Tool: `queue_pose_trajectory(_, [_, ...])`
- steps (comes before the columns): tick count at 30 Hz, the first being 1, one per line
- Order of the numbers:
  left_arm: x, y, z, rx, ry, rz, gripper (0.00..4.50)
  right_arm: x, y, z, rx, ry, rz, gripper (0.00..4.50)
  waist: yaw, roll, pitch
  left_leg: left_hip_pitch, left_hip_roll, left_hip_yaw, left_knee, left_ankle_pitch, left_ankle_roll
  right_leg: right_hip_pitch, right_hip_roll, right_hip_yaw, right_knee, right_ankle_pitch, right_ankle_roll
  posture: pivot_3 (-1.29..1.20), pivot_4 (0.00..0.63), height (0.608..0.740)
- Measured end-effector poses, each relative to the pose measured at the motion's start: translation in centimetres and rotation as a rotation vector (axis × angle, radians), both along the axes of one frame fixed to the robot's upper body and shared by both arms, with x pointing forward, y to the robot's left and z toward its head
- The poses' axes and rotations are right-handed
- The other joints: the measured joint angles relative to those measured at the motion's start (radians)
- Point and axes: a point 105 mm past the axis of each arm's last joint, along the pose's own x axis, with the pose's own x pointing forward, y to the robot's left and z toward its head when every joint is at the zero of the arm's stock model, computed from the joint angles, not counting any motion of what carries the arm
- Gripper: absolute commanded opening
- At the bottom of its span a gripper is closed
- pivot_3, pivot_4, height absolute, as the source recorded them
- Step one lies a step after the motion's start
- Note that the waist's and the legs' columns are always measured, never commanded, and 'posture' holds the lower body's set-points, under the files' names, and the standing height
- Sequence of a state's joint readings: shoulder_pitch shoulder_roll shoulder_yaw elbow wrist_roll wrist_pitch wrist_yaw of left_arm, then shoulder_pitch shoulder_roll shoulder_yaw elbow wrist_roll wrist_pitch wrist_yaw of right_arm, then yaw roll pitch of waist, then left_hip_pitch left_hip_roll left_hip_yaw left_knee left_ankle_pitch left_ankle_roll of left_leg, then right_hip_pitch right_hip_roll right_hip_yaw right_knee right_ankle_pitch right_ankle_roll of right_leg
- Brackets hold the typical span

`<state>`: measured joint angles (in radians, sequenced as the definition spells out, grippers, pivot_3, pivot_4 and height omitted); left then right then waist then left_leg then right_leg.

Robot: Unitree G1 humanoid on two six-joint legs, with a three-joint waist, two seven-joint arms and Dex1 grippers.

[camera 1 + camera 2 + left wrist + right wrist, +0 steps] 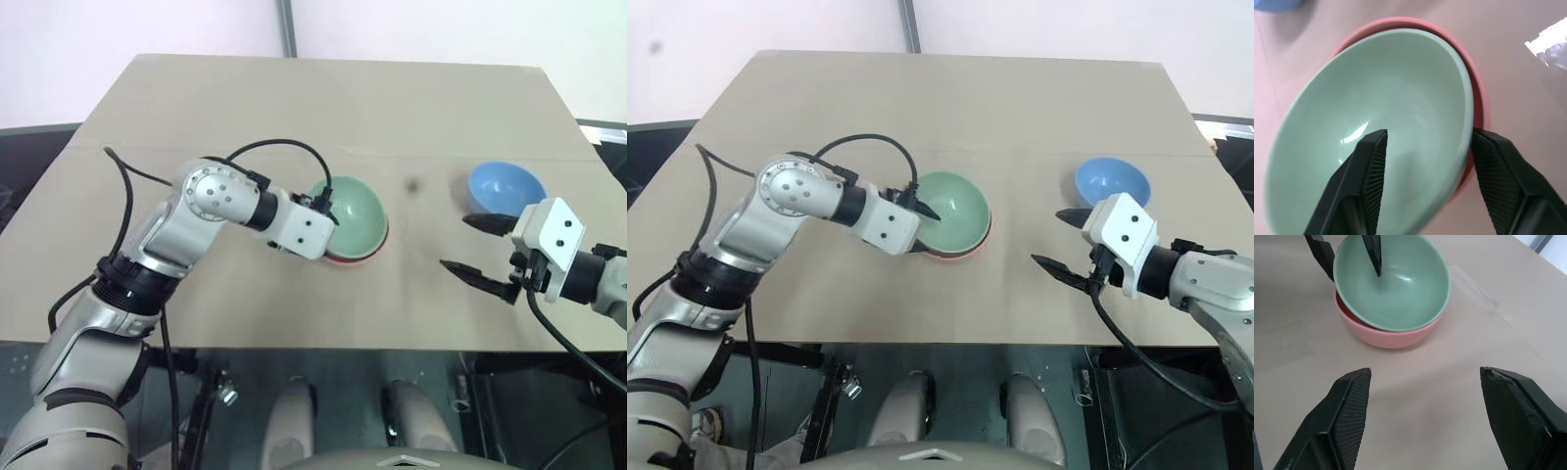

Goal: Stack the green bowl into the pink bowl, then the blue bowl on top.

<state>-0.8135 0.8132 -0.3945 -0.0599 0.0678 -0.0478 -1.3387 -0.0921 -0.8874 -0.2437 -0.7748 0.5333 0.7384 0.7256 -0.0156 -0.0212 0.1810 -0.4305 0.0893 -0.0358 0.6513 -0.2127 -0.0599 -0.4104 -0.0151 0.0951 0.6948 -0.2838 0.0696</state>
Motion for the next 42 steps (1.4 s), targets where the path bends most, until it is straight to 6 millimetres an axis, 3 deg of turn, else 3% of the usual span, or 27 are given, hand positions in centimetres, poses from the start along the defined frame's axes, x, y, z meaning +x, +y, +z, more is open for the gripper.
queue_pose_trajectory(3, [-0.6, 0.5, 1.7, -0.089, 0.056, 0.038, 2.5, 0.8, -0.6, -0.1, -0.009, -0.006, -0.042, 3.89, -0.005, 0.0, 0.0, 0.001, 0.0, 0.0, 0.0, 0.0, 0.0, 0.0, 0.0, 0.0, 0.001, 0.0, 0.0, 0.0, 0.15, 0.74])
queue_pose_trajectory(8, [-1.9, 2.0, 6.1, -0.362, 0.144, 0.167, 2.5, 5.8, -3.1, -0.8, -0.051, -0.03, -0.214, 3.89, -0.024, 0.0, 0.0, 0.001, 0.0, 0.0, 0.001, 0.0, 0.0, 0.001, 0.0, 0.0, 0.001, 0.0, 0.0, 0.0, 0.15, 0.74])
queue_pose_trajectory(10, [-2.6, 2.9, 6.4, -0.448, 0.172, 0.217, 2.5, 8.1, -3.4, -0.9, -0.031, -0.039, -0.254, 3.89, -0.034, 0.001, 0.0, 0.002, 0.0, 0.0, 0.0, 0.0, 0.0, 0.001, 0.0, 0.001, 0.001, 0.0, 0.0, 0.0, 0.15, 0.74])
queue_pose_trajectory(14, [-4.1, 4.4, 4.5, -0.539, 0.208, 0.363, 2.5, 12.9, -5.8, -2.9, -0.137, -0.012, -0.377, 3.89, -0.044, 0.001, 0.0, 0.001, 0.0, 0.0, -0.001, 0.0, 0.0, 0.0, 0.0, 0.001, 0.0, 0.0, 0.0, 0.0, 0.15, 0.74])
queue_pose_trajectory(17, [-4.5, 4.0, 5.1, -0.623, 0.164, 0.4, 2.5, 14.3, -6.5, -5.2, -0.2, 0.061, -0.398, 3.89, -0.028, 0.001, 0.001, 0.0, 0.0, 0.0, -0.001, 0.0, 0.0, 0.0, 0.0, 0.0, 0.0, 0.0, 0.0, 0.0, 0.15, 0.74])
queue_pose_trajectory(18, [-4.5, 4.0, 5.4, -0.642, 0.145, 0.418, 2.56, 14.6, -6.3, -5.9, -0.211, 0.081, -0.388, 3.33, -0.026, 0.001, 0.001, 0.001, 0.0, 0.0, -0.001, 0.0, 0.0, 0.0, 0.0, 0.0, 0.0, 0.0, 0.0, 0.0, 0.15, 0.74])
queue_pose_trajectory(19, [-4.7, 4.0, 5.7, -0.661, 0.124, 0.435, 2.56, 14.9, -6.2, -6.6, -0.236, 0.104, -0.374, 3.08, -0.026, 0.001, 0.001, 0.001, 0.0, 0.0, -0.001, 0.0, 0.0, 0.0, -0.001, 0.0, 0.0, 0.0, 0.0, 0.0, 0.15, 0.74])
queue_pose_trajectory(25, [-5.2, 5.2, 4.4, -0.71, 0.142, 0.544, 2.56, 15.6, -6.5, -6.1, -0.284, 0.091, -0.348, 0.12, -0.027, 0.001, 0.001, 0.002, 0.0, 0.0, -0.002, 0.0, 0.0, 0.0, -0.001, 0.0, 0.0, 0.0, 0.0, 0.0, 0.15, 0.74])
queue_pose_trajectory(27, [-5.4, 5.4, 4.2, -0.757, 0.165, 0.561, 2.56, 15.7, -6.4, -4.9, -0.282, 0.055, -0.338, 0.05, -0.027, 0.001, 0.0, 0.002, 0.0, 0.0, -0.001, 0.0, 0.0, 0.0, 0.0, 0.0, 0.0, 0.0, 0.0, 0.0, 0.15, 0.74])
queue_pose_trajectory(28, [-5.5, 5.5, 4.2, -0.781, 0.167, 0.567, 2.56, 15.5, -6.0, -4.7, -0.279, 0.048, -0.317, 0.05, -0.027, 0.001, 0.0, 0.002, 0.0, 0.0, -0.001, 0.0, 0.0, 0.0, 0.0, 0.0, 0.0, 0.0, 0.0, 0.0, 0.15, 0.74])
queue_pose_trajectory(31, [-5.8, 6.2, 3.5, -0.837, 0.18, 0.568, 2.56, 13.3, -2.4, -3.6, -0.219, 0.022, -0.134, 0.05, -0.028, 0.002, 0.001, 0.002, 0.0, 0.0, -0.003, 0.0, 0.0, -0.001, 0.0, 0.0, 0.0, 0.0, 0.0, 0.0, 0.15, 0.74])
queue_pose_trajectory(35, [-5.9, 8.3, 1.8, -0.854, 0.218, 0.631, 2.56, 7.8, 4.9, 0.4, -0.097, -0.045, 0.217, 0.05, -0.027, 0.004, 0.002, 0.002, 0.0, 0.0, -0.004, 0.0, 0.0, -0.001, 0.0, 0.0, 0.0, 0.0, 0.0, 0.0, 0.15, 0.74])
queue_pose_trajectory(37, [-6.0, 9.2, 1.2, -0.862, 0.231, 0.663, 2.56, 6.1, 7.3, 1.4, -0.061, -0.066, 0.312, 0.05, -0.026, 0.003, 0.002, 0.002, 0.0, 0.0, -0.003, 0.0, 0.0, 0.0, -0.001, 0.0, 0.0, 0.0, 0.0, 0.0, 0.15, 0.74])
queue_pose_trajectory(39, [-6.1, 9.7, 0.6, -0.861, 0.256, 0.682, 2.56, 5.1, 9.1, 1.4, -0.046, -0.061, 0.375, 0.05, -0.023, 0.002, 0.001, 0.002, 0.0, 0.0, -0.002, 0.0, 0.0, 0.0, -0.001, 0.0, 0.0, 0.0, 0.0, 0.0, 0.15, 0.74])
queue_pose_trajectory(42, [-6.1, 10.3, 0.3, -0.863, 0.269, 0.695, 2.56, 4.0, 11.4, -0.2, -0.068, -0.029, 0.454, 0.05, -0.021, 0.001, 0.001, 0.002, 0.0, 0.0, -0.002, 0.0, 0.0, 0.0, -0.001, -0.001, 0.001, 0.0, 0.0, 0.0, 0.15, 0.74])
